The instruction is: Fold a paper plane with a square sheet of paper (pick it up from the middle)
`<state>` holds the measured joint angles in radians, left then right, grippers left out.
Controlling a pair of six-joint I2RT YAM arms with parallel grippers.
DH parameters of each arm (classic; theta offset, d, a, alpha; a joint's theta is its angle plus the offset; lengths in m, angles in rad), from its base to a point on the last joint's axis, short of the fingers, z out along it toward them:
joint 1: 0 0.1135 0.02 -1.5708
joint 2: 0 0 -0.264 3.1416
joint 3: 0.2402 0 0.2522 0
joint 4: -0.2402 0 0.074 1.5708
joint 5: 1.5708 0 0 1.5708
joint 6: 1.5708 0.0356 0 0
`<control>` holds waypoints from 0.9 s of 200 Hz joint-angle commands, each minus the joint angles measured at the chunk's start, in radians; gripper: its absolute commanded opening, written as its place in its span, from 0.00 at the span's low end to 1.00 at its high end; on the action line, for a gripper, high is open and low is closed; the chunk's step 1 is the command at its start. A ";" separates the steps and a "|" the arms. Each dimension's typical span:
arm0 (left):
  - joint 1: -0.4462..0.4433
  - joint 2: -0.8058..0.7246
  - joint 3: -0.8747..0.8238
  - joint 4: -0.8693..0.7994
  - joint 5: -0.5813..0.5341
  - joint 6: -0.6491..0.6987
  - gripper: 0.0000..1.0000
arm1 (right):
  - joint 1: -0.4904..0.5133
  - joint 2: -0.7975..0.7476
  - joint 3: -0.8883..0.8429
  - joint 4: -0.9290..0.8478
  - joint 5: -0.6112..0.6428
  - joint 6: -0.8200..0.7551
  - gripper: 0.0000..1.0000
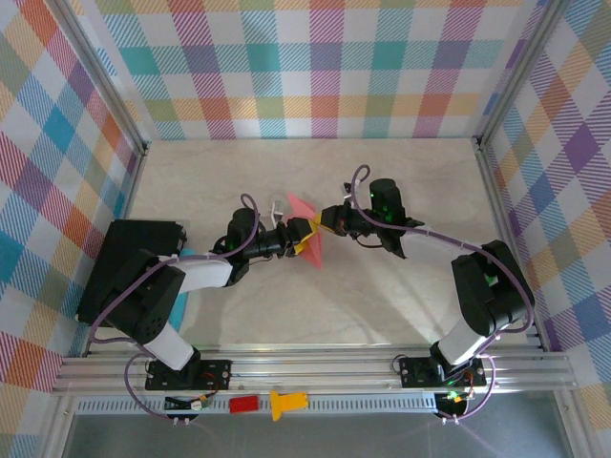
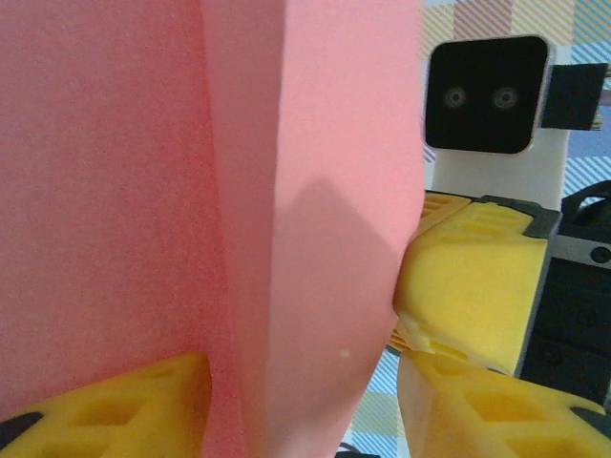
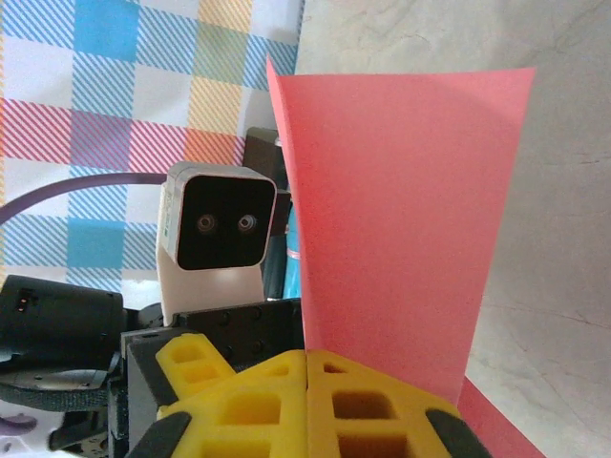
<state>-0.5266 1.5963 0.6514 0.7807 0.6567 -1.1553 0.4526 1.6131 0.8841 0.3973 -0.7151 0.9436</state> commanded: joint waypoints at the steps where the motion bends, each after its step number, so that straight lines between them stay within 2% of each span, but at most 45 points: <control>1: -0.011 -0.001 0.020 0.064 0.021 0.017 0.47 | -0.011 -0.009 -0.018 0.076 -0.039 0.045 0.05; 62: -0.012 -0.024 0.016 0.042 0.005 0.040 0.29 | -0.026 -0.006 -0.035 0.082 -0.041 0.052 0.06; 100: -0.012 -0.031 0.025 0.001 -0.007 0.066 0.19 | -0.031 -0.013 -0.050 0.083 -0.043 0.050 0.10; 131: -0.011 -0.036 0.037 -0.040 -0.013 0.095 0.12 | -0.040 -0.031 -0.061 0.062 -0.032 0.037 0.21; 160: -0.010 -0.048 0.055 -0.106 -0.022 0.139 0.10 | -0.050 -0.062 -0.072 -0.001 0.008 0.003 0.41; 180: -0.009 -0.069 0.080 -0.223 -0.043 0.207 0.10 | -0.058 -0.099 -0.080 -0.077 0.067 -0.050 0.54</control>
<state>-0.5289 1.5753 0.6830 0.6838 0.6380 -1.0481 0.4068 1.5799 0.8169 0.3973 -0.7067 0.9657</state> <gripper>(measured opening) 0.098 0.486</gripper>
